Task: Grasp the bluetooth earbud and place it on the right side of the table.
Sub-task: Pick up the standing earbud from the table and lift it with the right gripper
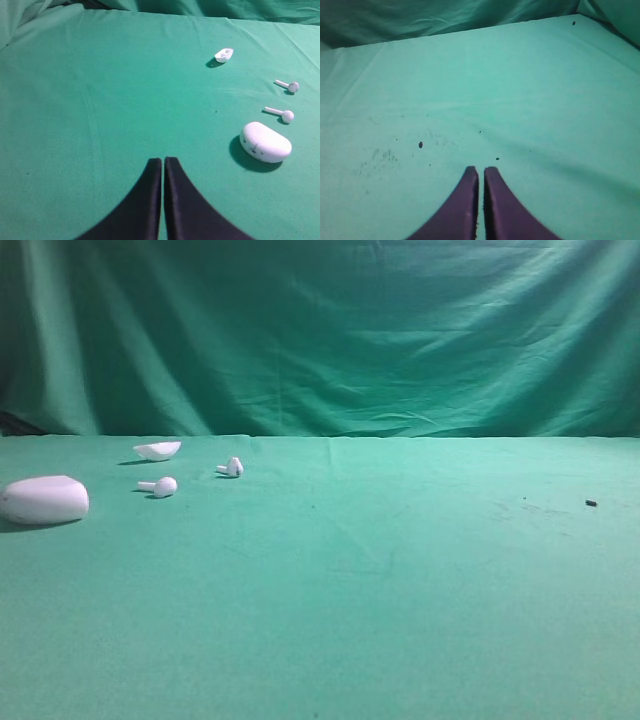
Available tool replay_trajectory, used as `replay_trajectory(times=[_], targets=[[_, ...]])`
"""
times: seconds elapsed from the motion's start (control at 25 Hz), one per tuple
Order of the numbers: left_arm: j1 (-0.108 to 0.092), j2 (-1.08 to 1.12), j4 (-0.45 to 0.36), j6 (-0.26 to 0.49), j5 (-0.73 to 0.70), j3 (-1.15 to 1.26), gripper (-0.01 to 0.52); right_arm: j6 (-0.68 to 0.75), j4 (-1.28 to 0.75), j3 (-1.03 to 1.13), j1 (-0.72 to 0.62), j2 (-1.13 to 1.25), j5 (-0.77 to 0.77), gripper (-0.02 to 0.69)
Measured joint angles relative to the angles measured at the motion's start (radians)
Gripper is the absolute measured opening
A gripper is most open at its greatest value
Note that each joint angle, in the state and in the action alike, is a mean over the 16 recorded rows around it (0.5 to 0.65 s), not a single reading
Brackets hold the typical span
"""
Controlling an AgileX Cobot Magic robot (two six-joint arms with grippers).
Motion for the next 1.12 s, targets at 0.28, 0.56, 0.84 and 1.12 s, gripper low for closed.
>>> replay_trajectory(times=[0.28,0.56,0.84,1.12], targets=[[0.000,0.000,0.000,0.000,0.000,0.000,0.000,0.000,0.000,0.000,0.000,0.000,0.000,0.000],[0.000,0.000,0.000,0.000,0.000,0.000,0.000,0.001,0.001,0.000,0.000,0.000,-0.005,0.000],[0.000,0.000,0.000,0.000,0.000,0.000,0.000,0.005,0.059,0.002,0.000,0.000,-0.120,0.000],[0.000,0.000,0.000,0.000,0.000,0.000,0.000,0.008,0.130,-0.029,0.000,0.020,-0.279,0.000]])
